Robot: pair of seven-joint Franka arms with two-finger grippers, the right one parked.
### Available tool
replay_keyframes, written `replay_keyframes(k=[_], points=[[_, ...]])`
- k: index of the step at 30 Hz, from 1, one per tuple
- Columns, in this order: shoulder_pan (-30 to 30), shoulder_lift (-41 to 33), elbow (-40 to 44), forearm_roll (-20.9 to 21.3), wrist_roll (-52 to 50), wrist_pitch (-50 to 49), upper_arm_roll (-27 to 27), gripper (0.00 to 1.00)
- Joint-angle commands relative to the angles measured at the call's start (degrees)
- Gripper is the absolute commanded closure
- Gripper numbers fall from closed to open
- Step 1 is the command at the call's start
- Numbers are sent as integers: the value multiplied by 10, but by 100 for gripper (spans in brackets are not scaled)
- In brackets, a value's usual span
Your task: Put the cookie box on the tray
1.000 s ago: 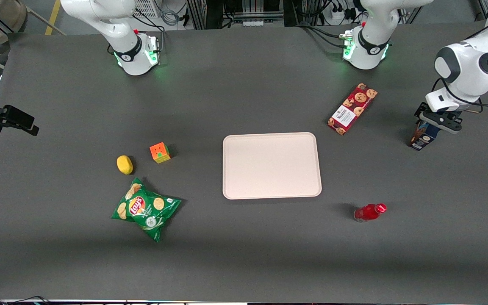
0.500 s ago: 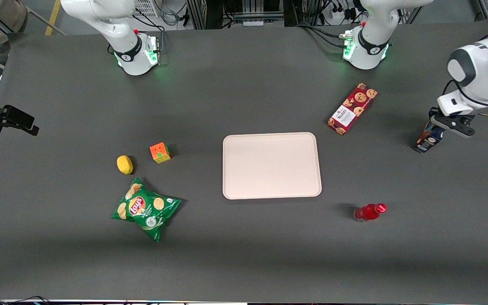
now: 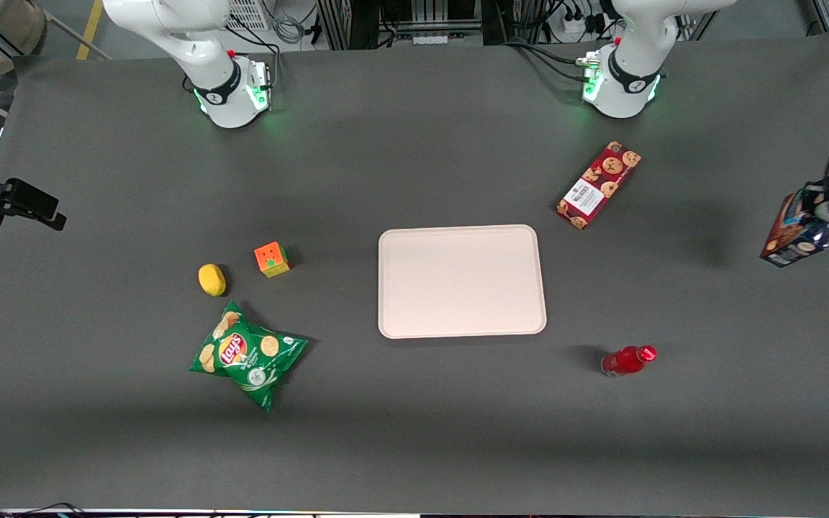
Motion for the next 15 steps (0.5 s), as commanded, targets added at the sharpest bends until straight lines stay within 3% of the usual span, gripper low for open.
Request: replay_keyframes(k=[1,5,10,15], points=[[-8,6,112,-9,4,-116,-7,100],[-10,11,176,-9,-1,-173,-12,100],[-12,12,183,-13,-16,-184,-19,100],[-13,6,194,-14,-109,-235,-59,100]])
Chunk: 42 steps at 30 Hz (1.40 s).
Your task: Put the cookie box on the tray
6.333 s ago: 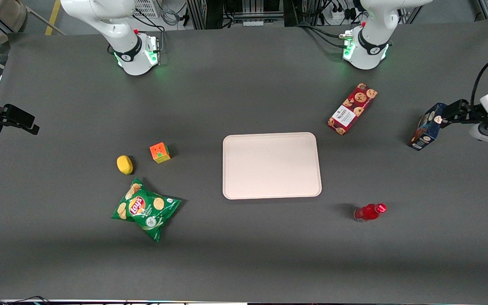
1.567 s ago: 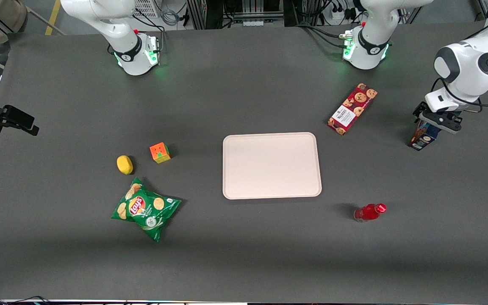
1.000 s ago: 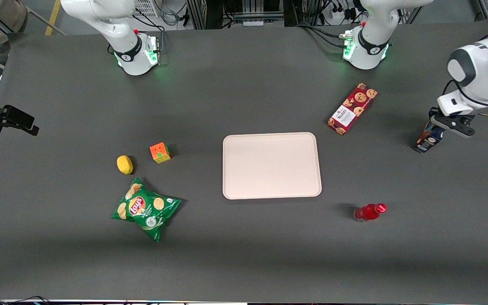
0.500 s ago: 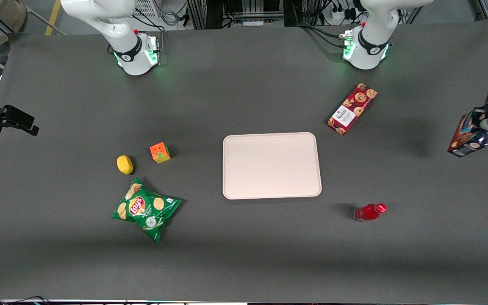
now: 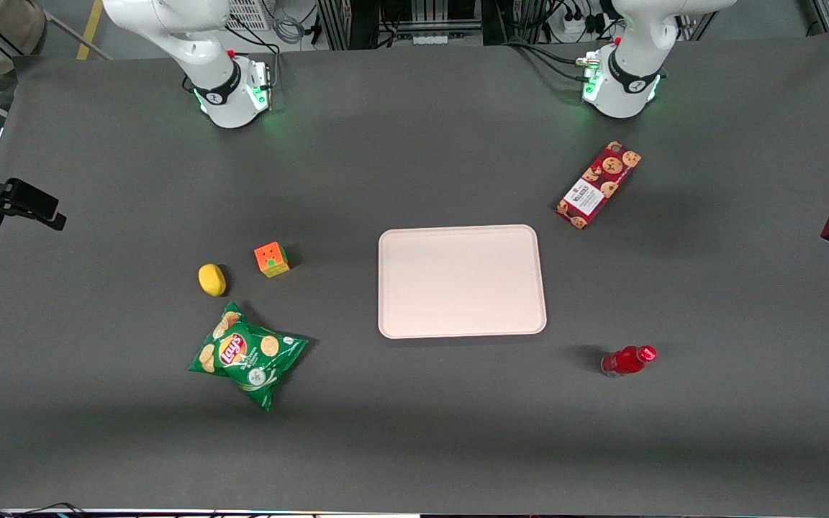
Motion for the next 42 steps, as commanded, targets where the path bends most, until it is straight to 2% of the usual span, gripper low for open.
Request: replay_keyframes(k=[1,10,15,22,25,31,42], points=[[-6,6,31,-9,-99,-68,-42,100],[-6,-6,53,-49,-332,-138,-165,100],[-9,-10,53,-89,-471,-137,-225,100],[-15,-9,49,-113,-668,-103,-336,100],[-18,-4,48,-128,-731,-84,-366,100],[-24,8,28,-128,-769,-39,-402,100],[-35,29,-73,-127,-809,112,-431,100]])
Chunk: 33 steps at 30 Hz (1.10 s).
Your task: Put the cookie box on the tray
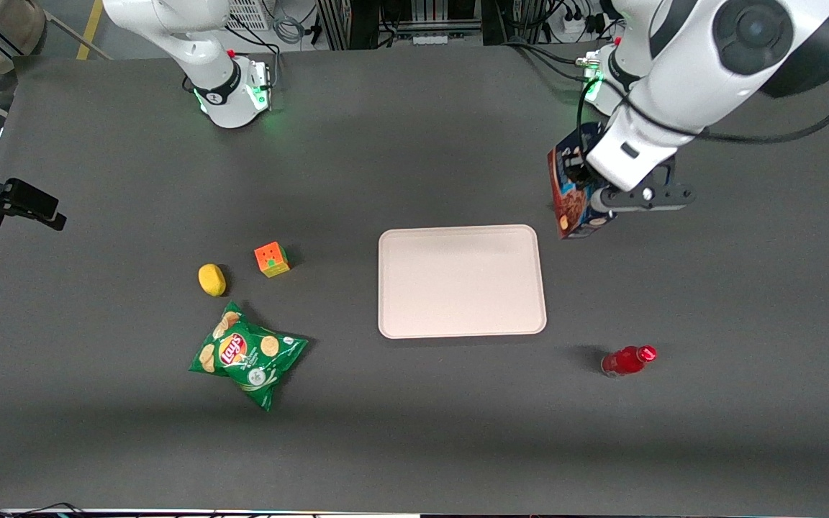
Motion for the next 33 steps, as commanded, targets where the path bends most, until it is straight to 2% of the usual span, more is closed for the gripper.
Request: replay_keyframes(k=[1,12,18,25,33], points=[[-11,9,-37,-5,-34,58,-19,100],[-26,55,-86,7,-64,181,-31,100],[-29,98,-90,65,-64,216,-31,100],[-29,132,-90,75,-77,244,-31,100],[-31,173,-90,146,-133,279,-31,100]])
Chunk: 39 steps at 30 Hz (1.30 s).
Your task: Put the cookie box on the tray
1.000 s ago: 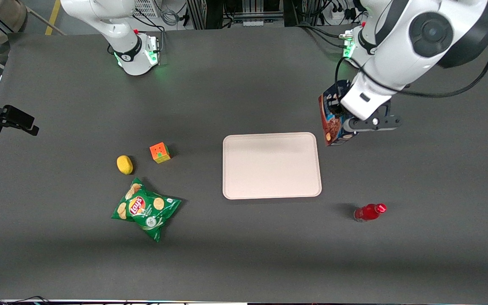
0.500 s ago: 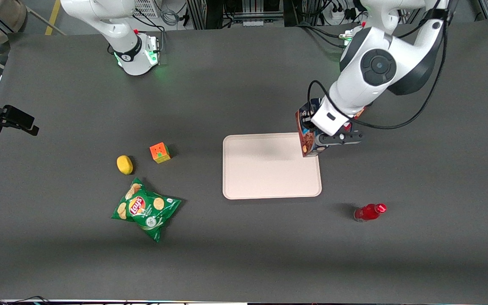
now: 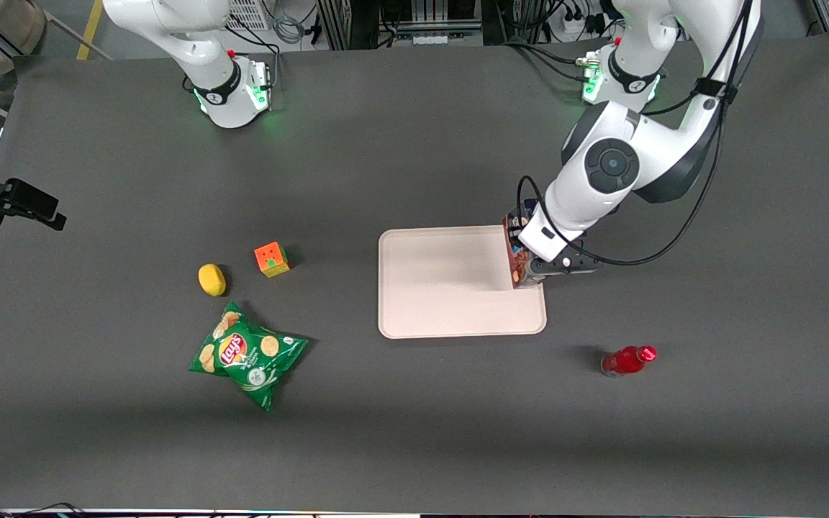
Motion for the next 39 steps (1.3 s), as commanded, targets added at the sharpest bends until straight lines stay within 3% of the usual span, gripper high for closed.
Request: replay_keyframes(k=[1,6,12,23,26,27,28,29,32,39], points=[[-8,28,5,46,-47,29,2,100],[-10,55,5,56,-59,61,2,100],[-15,82,6,105,-66,79,2,100],[-15,96,10,125,-66,87,6,100],[-15,98,11,127,-65,87,8,83],[-15,98,12,127,-65,87,9,68],[-15,99,12,127,-65,86,8,42],[-15,99,12,127,-65,86,8,23],[-15,100,14,127,-64,83,9,0],[-14,100,17,127,-64,77,9,0]])
